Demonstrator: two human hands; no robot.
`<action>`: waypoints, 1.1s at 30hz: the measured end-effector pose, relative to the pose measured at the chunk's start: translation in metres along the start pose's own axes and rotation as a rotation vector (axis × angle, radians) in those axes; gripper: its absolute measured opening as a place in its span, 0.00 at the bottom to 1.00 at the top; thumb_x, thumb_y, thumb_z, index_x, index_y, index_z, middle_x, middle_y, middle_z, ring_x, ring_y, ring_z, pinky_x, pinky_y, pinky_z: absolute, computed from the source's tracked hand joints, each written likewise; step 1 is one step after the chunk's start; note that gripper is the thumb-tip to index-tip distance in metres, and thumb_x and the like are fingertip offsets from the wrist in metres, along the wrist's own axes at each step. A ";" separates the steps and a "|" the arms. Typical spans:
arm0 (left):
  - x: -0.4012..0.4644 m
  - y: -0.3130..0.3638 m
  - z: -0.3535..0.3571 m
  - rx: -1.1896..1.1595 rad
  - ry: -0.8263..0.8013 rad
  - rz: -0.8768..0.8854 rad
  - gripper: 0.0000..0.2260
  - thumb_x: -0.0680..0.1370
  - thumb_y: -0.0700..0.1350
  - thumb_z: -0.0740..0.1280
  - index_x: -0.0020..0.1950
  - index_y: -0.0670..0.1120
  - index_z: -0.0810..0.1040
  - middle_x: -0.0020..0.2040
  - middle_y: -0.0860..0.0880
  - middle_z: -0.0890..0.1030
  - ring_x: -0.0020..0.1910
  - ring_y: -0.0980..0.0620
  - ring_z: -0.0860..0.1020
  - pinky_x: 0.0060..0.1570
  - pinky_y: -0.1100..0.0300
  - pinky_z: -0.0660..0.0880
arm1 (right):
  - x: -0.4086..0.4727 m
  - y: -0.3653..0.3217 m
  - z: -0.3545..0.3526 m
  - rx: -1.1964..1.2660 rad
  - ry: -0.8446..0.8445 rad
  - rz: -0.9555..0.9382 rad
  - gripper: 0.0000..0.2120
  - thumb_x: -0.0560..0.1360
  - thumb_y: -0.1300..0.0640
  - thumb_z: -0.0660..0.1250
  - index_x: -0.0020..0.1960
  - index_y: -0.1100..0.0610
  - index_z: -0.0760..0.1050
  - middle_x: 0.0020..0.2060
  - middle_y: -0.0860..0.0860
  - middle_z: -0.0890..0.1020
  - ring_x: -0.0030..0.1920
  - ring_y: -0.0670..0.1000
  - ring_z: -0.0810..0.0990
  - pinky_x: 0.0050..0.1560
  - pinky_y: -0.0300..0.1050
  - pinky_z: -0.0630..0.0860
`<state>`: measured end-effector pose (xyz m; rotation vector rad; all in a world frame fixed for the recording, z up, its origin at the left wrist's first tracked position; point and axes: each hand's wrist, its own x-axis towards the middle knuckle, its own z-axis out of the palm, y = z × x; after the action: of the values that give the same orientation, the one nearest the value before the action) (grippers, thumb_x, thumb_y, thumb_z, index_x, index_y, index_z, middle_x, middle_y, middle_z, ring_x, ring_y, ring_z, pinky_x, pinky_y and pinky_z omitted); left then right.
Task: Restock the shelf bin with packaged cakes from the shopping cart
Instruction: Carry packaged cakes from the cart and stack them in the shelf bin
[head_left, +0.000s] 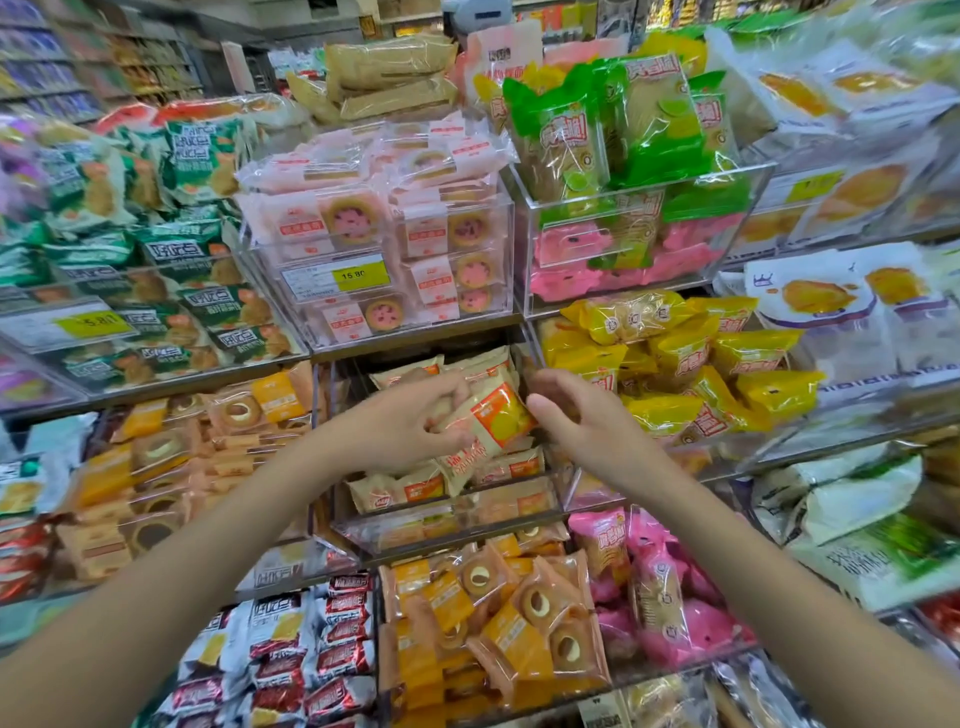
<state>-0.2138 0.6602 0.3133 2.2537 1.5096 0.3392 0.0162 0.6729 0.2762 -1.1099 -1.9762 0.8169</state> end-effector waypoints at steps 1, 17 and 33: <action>0.004 -0.006 -0.001 0.030 0.012 -0.031 0.12 0.72 0.56 0.67 0.41 0.57 0.64 0.43 0.53 0.71 0.42 0.60 0.70 0.39 0.56 0.68 | -0.002 0.008 0.001 -0.174 0.047 -0.060 0.15 0.79 0.52 0.61 0.63 0.57 0.73 0.55 0.49 0.79 0.55 0.47 0.77 0.53 0.43 0.76; 0.099 -0.036 0.029 0.040 -0.306 -0.078 0.11 0.77 0.48 0.66 0.56 0.45 0.74 0.53 0.48 0.77 0.52 0.51 0.75 0.53 0.54 0.72 | -0.013 0.061 0.026 -0.773 0.234 -0.356 0.14 0.71 0.56 0.57 0.47 0.60 0.80 0.50 0.56 0.81 0.37 0.52 0.79 0.29 0.34 0.57; 0.112 -0.053 0.086 0.137 -0.264 -0.180 0.26 0.75 0.49 0.64 0.71 0.44 0.62 0.72 0.46 0.58 0.70 0.44 0.58 0.69 0.52 0.60 | -0.011 0.067 0.030 -0.774 0.241 -0.359 0.11 0.68 0.57 0.57 0.42 0.60 0.77 0.49 0.57 0.80 0.30 0.52 0.76 0.27 0.35 0.54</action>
<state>-0.1787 0.7640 0.2106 2.1406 1.6176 -0.1140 0.0246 0.6866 0.2040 -1.1284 -2.2310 -0.2989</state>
